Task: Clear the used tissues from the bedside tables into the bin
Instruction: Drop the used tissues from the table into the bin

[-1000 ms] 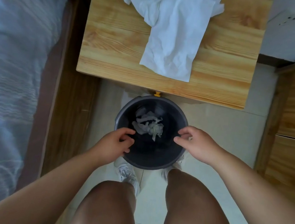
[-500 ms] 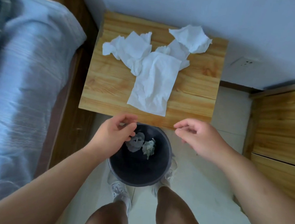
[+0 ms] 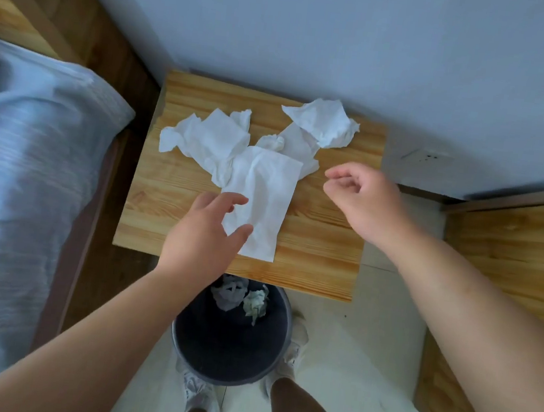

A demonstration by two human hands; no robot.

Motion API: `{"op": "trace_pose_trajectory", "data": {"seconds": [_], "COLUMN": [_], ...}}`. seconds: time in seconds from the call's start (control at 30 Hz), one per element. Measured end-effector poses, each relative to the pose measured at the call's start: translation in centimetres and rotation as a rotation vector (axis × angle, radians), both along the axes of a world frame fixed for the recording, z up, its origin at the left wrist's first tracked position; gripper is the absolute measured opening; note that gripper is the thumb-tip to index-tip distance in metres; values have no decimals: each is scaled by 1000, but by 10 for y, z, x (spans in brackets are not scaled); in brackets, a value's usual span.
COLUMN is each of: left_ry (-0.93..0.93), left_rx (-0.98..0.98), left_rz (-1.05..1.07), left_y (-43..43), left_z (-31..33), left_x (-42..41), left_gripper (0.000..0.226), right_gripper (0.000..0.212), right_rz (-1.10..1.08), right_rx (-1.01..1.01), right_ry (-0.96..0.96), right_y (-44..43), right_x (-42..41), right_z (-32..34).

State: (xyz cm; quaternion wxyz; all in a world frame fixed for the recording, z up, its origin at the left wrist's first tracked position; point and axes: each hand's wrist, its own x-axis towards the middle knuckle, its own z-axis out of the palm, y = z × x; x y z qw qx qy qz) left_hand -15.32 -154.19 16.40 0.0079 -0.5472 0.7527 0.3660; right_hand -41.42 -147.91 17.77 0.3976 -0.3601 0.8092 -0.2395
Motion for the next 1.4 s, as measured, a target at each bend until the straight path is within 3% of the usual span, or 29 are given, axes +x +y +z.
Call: {"op": "trace_pose_trajectory", "data": {"seconds": [0.17, 0.37, 0.47, 0.67, 1.03, 1.4], "left_ry": [-238, -269, -221, -52, 180, 352], "left_rx": [-2, -17, 7, 23, -27, 69], "left_rz": [-100, -176, -158, -23, 243, 270], "left_y": [0, 9, 11, 22, 26, 73], "left_z": [-13, -25, -27, -26, -3, 47], "left_x": [-10, -7, -5, -5, -3, 55], "left_gripper": [80, 89, 73, 45, 20, 18], "right_gripper": [41, 74, 63, 15, 10, 14], "right_rz": [-26, 148, 228, 175, -56, -134], "right_rx": [-120, -39, -18, -81, -257, -314], "right_ry": [271, 324, 330, 394, 372, 199], "right_y": [-30, -48, -50, -39, -8, 66], "right_x": [-11, -23, -27, -33, -24, 44], "right_z": [-17, -33, -40, -50, -21, 42]}}
